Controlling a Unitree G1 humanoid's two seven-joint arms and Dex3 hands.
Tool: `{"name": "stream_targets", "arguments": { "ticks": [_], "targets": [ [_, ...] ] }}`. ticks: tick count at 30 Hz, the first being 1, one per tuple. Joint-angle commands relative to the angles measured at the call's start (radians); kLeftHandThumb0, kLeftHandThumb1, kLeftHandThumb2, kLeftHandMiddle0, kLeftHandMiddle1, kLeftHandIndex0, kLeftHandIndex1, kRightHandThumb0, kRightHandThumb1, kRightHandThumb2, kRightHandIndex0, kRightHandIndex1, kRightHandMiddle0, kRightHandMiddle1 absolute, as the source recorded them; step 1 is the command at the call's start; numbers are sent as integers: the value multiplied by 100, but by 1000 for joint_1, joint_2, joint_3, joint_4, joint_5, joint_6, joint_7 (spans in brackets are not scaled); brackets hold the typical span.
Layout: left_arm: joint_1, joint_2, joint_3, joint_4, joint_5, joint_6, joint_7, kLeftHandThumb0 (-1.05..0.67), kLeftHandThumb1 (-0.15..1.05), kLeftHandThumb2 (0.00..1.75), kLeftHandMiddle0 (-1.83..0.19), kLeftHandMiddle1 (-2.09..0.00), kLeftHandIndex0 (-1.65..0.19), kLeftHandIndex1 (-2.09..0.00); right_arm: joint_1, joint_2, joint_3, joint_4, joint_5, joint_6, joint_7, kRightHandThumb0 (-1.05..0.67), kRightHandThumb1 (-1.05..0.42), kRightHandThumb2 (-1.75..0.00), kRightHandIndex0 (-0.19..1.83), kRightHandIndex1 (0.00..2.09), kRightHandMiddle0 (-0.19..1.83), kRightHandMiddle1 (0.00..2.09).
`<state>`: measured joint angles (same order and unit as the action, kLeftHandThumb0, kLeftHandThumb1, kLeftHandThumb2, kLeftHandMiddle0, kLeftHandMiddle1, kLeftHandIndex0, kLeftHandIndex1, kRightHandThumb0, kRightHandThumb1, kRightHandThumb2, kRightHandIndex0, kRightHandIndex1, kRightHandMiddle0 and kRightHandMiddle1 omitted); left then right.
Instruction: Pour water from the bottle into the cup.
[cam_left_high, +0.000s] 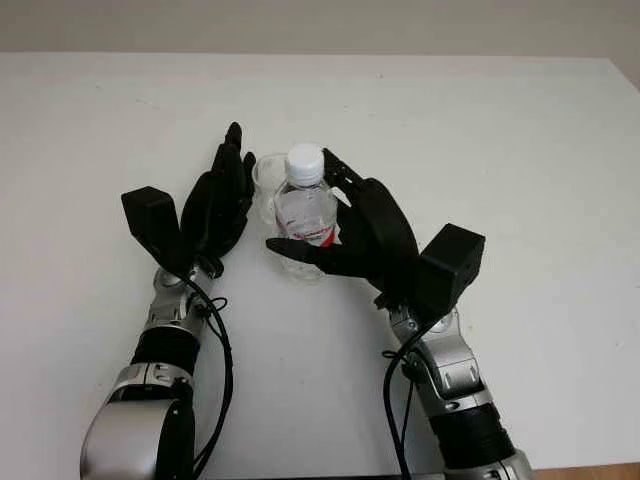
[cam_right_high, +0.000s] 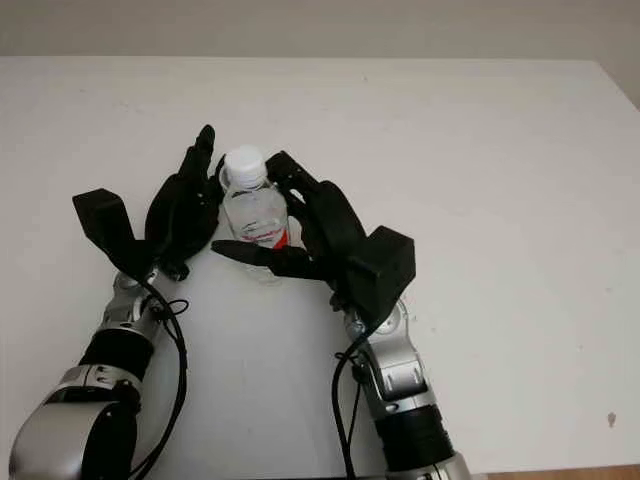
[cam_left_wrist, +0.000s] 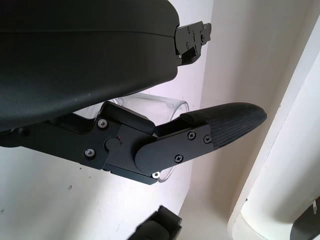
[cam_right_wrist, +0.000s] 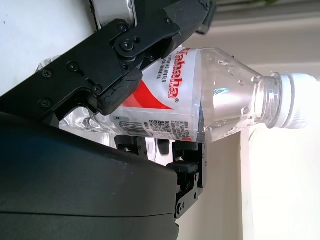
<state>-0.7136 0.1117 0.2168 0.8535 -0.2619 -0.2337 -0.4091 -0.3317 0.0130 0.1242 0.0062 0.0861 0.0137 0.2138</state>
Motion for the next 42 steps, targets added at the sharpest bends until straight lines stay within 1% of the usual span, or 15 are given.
{"name": "stream_targets", "arguments": {
  "ticks": [1,3,6,11,14,16,20,26,27,29,30,35,37,39,42],
  "targets": [
    [13,0,1,27,1,10,-3,-82,105,76,19,0,19,0,1,-15,-29,-44,27,25,6,-20,-102,-28,183,209,183,209],
    [13,-3,1,26,3,12,4,-82,105,75,19,0,19,0,-5,-31,-53,-54,50,50,16,-19,-93,-49,183,209,183,209],
    [13,-4,-1,25,5,13,8,-82,105,76,19,0,19,0,-27,-62,-102,-64,77,106,13,-18,-85,-66,183,209,183,209],
    [13,-4,-1,35,5,4,1,-82,105,75,19,0,19,0,-73,-154,-160,-42,56,136,17,-19,-84,-71,183,209,183,209],
    [14,-6,-1,36,7,-1,5,-83,105,74,19,0,19,0,-103,-220,-171,7,12,120,25,-16,-84,-70,180,209,180,209],
    [13,-4,0,40,4,-4,-6,-83,105,75,19,0,19,0,-120,-247,-162,29,-52,108,-8,-15,-85,-65,170,209,167,209],
    [8,-5,5,51,-1,-6,-15,-83,105,74,19,0,19,0,-168,-265,-160,95,-124,91,-61,-13,-86,-62,161,209,152,209],
    [6,-10,3,49,7,-7,1,-84,105,74,19,0,19,0,-312,-339,-111,324,-307,-13,-152,-21,-88,-54,147,209,138,209],
    [7,-11,2,47,7,-6,4,-84,105,74,19,0,19,0,-340,-349,-100,370,-334,-41,-170,-20,-87,-55,147,209,138,209],
    [9,-12,2,43,5,-3,4,-84,105,74,19,0,19,0,-396,-363,-82,452,-376,-64,-197,-18,-79,-70,151,209,143,209],
    [10,-12,3,43,3,-3,4,-84,105,74,19,0,19,0,-423,-367,-76,487,-390,-62,-206,-18,-80,-69,149,209,143,209],
    [16,-18,2,40,3,-10,3,-84,105,73,19,0,19,0,-550,-379,-24,644,-484,-45,-270,-19,-93,-42,132,209,126,209],
    [17,-21,1,40,3,-13,3,-84,105,72,19,0,19,0,-592,-374,-6,700,-511,-68,-310,-21,-96,-32,109,209,112,209],
    [19,-24,1,41,4,-20,0,-84,105,72,19,0,19,0,-632,-369,6,756,-515,-103,-324,-24,-98,-26,113,209,114,209],
    [21,-29,1,41,3,-22,1,-83,105,73,19,0,19,0,-685,-357,18,816,-518,-117,-332,-26,-97,-28,133,209,127,209]
  ]
}}
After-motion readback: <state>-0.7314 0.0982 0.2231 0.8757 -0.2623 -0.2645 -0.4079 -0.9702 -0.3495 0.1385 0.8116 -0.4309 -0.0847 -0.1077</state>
